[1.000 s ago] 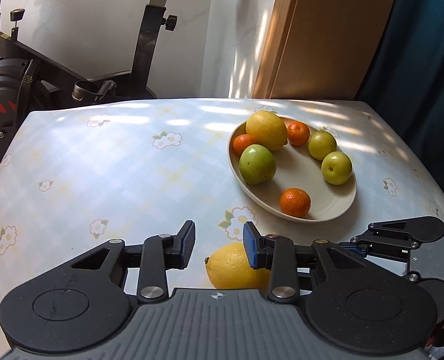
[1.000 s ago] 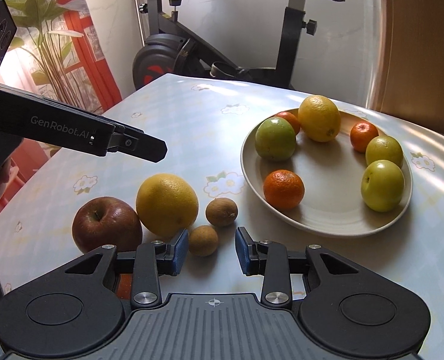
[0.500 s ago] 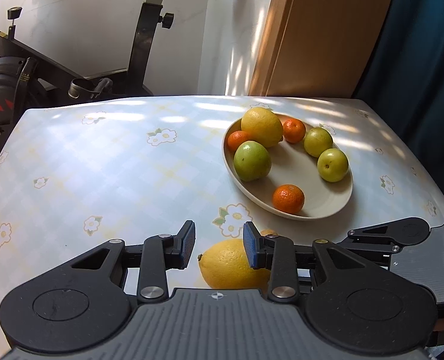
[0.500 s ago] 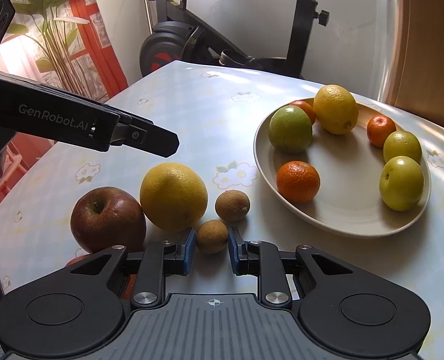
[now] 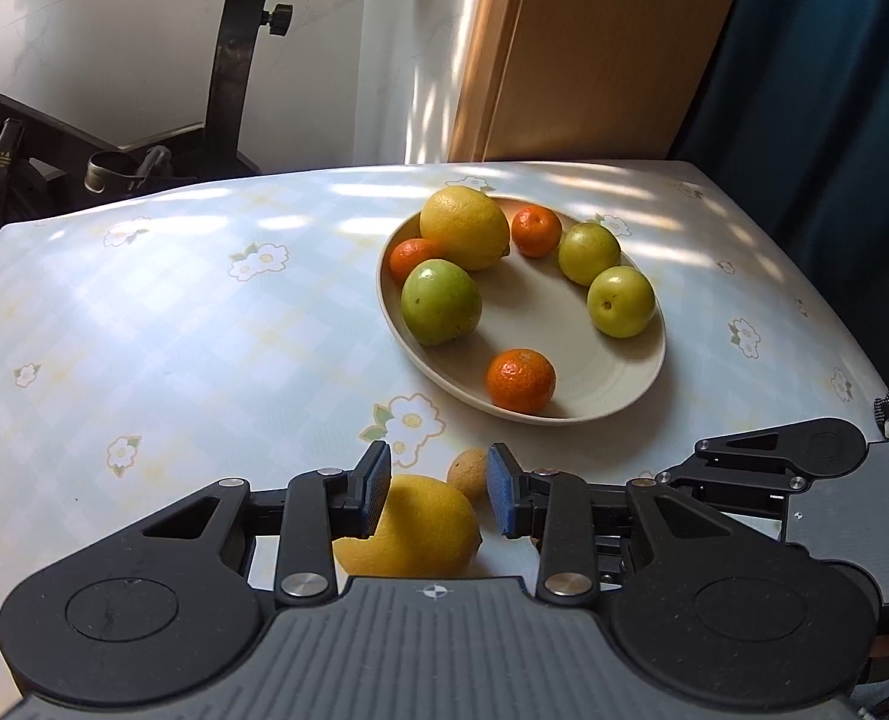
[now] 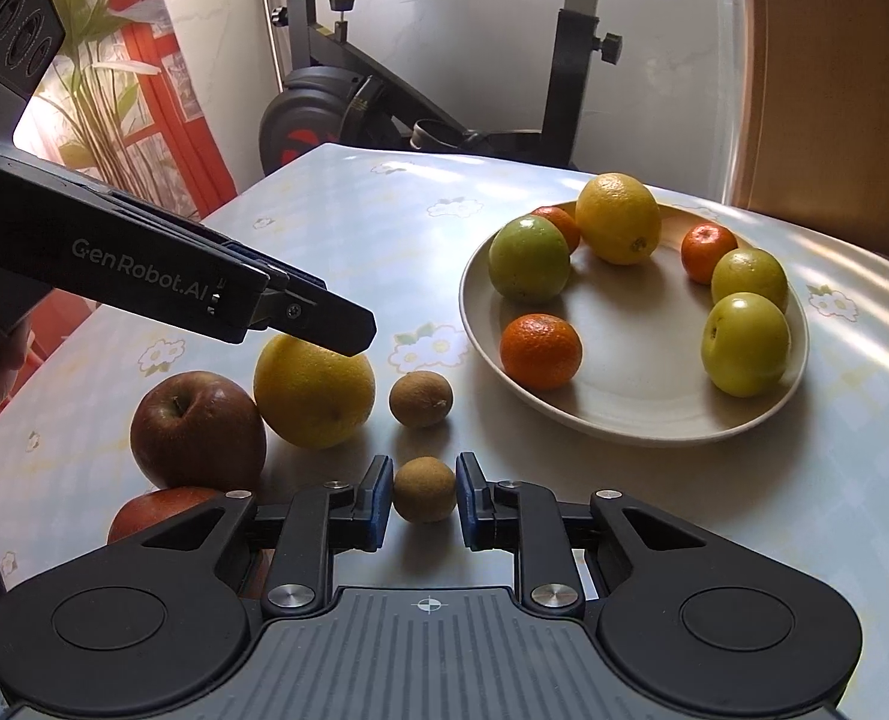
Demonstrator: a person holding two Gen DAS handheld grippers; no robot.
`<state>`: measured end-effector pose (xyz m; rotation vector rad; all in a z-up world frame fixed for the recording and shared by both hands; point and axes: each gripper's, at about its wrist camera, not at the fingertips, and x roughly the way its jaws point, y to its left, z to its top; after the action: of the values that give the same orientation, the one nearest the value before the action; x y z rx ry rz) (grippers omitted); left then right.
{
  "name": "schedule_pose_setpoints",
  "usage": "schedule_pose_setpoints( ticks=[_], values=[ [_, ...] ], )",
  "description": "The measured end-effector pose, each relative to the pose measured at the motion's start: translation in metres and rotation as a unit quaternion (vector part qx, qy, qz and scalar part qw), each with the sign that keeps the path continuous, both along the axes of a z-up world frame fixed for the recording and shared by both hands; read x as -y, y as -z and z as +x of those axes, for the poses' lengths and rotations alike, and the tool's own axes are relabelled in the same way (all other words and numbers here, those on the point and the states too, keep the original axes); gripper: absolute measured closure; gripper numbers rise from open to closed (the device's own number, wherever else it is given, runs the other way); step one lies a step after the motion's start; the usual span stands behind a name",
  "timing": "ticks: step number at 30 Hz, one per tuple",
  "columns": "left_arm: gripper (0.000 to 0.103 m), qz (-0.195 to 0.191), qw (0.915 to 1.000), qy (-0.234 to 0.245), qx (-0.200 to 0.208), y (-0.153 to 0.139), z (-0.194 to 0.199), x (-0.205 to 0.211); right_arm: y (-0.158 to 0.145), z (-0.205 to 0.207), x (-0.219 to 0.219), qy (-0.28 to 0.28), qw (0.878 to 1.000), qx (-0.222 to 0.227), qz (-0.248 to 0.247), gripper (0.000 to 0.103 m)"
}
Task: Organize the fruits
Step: 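Grasp a brown kiwi with the left gripper while the right gripper grasps another kiwi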
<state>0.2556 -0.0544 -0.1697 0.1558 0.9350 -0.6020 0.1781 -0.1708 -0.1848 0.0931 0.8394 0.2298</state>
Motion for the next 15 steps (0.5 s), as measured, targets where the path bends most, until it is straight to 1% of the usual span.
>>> schedule_pose_setpoints(
  ticks=[4,8,15],
  values=[
    [0.066,0.021,0.9995,0.023,-0.008,0.006,0.004,0.017,0.001,-0.007,0.013,0.018,1.0,0.002,0.006,0.083],
    [0.066,0.043,0.998,0.037,-0.027,0.014,0.013,0.032,0.002,-0.012,0.023,0.031,0.999,0.004,0.01,0.083],
    [0.066,0.101,0.9924,0.065,-0.028,0.026,0.021,0.051,0.0,-0.018,0.037,0.048,0.999,0.01,0.017,0.083]
  ],
)
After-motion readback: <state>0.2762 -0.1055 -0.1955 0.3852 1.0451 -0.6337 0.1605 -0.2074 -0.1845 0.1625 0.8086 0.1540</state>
